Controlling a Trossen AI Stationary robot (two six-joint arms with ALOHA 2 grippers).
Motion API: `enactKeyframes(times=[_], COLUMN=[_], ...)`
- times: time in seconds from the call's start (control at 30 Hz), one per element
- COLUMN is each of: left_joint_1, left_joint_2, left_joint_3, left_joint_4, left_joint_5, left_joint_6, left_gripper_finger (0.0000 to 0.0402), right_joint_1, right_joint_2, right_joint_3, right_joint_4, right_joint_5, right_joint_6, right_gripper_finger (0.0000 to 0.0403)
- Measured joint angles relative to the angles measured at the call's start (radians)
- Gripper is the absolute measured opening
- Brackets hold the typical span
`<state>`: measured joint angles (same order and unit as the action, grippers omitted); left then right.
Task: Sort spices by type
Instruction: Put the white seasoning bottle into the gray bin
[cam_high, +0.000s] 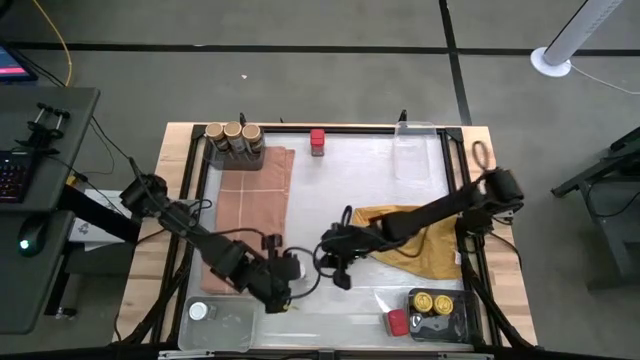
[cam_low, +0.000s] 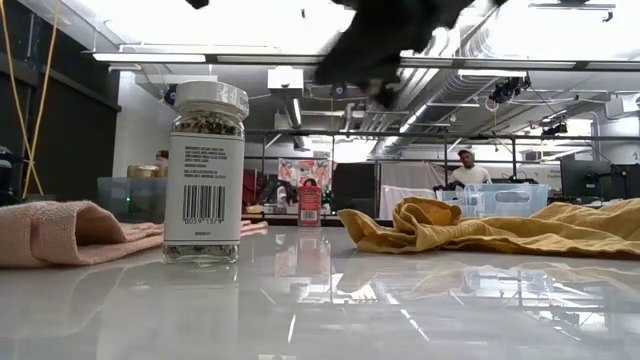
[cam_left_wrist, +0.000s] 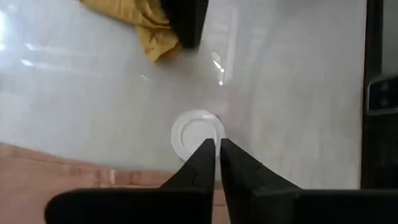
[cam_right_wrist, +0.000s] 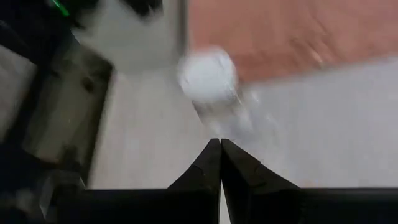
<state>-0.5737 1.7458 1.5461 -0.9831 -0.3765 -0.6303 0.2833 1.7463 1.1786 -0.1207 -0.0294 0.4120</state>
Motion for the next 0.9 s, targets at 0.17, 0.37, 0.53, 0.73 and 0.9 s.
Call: enactKeyframes(times=[0.17, 0.37, 0.53, 0.73, 0.9], left_joint_1=[0.102, 0.189, 0.227, 0.216, 0.204], left_joint_2=[0.0, 0.0, 0.0, 0.005, 0.07], left_joint_3=[0.015, 0.009, 0.005, 0.005, 0.004], left_joint_4=[0.039, 0.06, 0.007, 0.021, 0.01], left_joint_5=[0.141, 0.245, 0.313, 0.319, 0.328], left_joint_6=[-0.009, -0.048, -0.101, -0.115, -0.121], left_gripper_finger=[0.0075, 0.02, 0.0296, 0.0349, 0.0353], right_joint_1=[0.023, 0.116, 0.258, 0.414, 0.445], right_joint_2=[-0.172, -0.394, -0.584, -0.692, -0.683], right_joint_3=[-0.002, -0.106, -0.291, -0.474, -0.525], right_joint_4=[-0.332, -0.525, -0.517, -0.401, -0.339], right_joint_5=[0.132, 0.238, 0.327, 0.52, 0.545], right_joint_6=[-0.012, 0.155, 0.454, 0.734, 0.811], right_gripper_finger=[0.0, 0.0, 0.0, 0.0, 0.0])
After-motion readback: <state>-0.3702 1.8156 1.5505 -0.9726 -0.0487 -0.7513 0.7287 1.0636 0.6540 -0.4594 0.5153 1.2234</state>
